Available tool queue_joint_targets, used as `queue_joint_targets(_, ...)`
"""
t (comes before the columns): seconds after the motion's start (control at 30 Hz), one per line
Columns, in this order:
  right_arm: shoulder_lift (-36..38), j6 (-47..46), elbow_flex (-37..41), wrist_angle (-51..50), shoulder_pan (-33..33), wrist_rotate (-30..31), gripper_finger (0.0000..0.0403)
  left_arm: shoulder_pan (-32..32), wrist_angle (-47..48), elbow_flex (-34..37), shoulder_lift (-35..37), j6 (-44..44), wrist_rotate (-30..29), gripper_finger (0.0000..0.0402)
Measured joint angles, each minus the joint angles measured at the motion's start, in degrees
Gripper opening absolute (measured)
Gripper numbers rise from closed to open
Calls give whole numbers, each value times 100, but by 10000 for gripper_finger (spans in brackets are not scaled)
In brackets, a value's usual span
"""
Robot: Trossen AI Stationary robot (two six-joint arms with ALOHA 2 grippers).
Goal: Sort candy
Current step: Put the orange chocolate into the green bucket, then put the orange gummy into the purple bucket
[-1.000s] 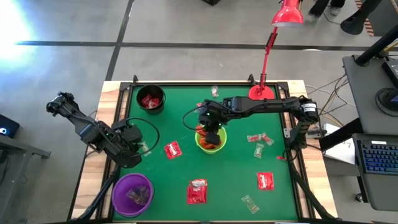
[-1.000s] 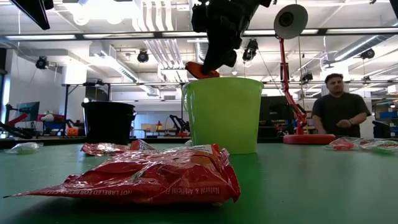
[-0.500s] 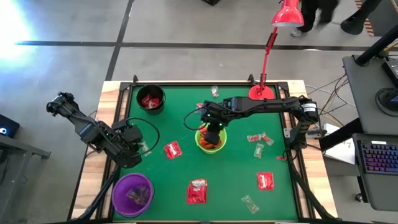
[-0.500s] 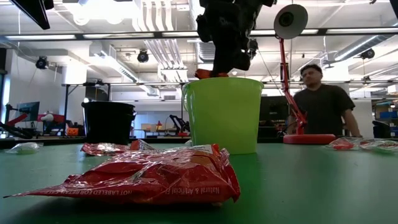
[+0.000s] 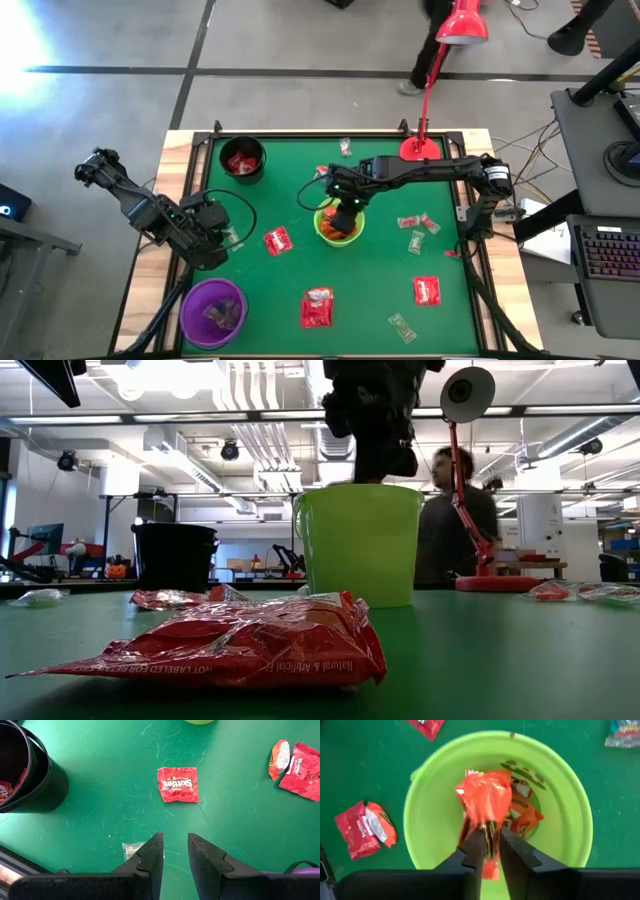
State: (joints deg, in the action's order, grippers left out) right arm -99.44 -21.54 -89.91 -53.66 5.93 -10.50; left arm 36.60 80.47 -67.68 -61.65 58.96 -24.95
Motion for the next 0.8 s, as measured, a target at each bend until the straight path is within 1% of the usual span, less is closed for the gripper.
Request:
queue_joint_targets(0.2, 0, 59, 46, -11, 0, 4, 133, -2, -7, 0, 0, 0, 0, 71)
queue_joint_targets(0.33, 0, 436, 46, 6, 0, 9, 168, -1, -13, 0, 0, 0, 0, 71)
queue_joint_targets(0.47, 0, 457, 46, 43, 0, 9, 182, -1, -50, 0, 0, 0, 0, 71)
queue_joint_targets(0.7, 0, 457, 46, 70, 0, 9, 184, -2, -252, 0, 2, 2, 2, 71)
queue_joint_targets(0.8, 0, 457, 46, 229, 0, 11, 184, -1, -392, 0, 2, 21, 2, 71)
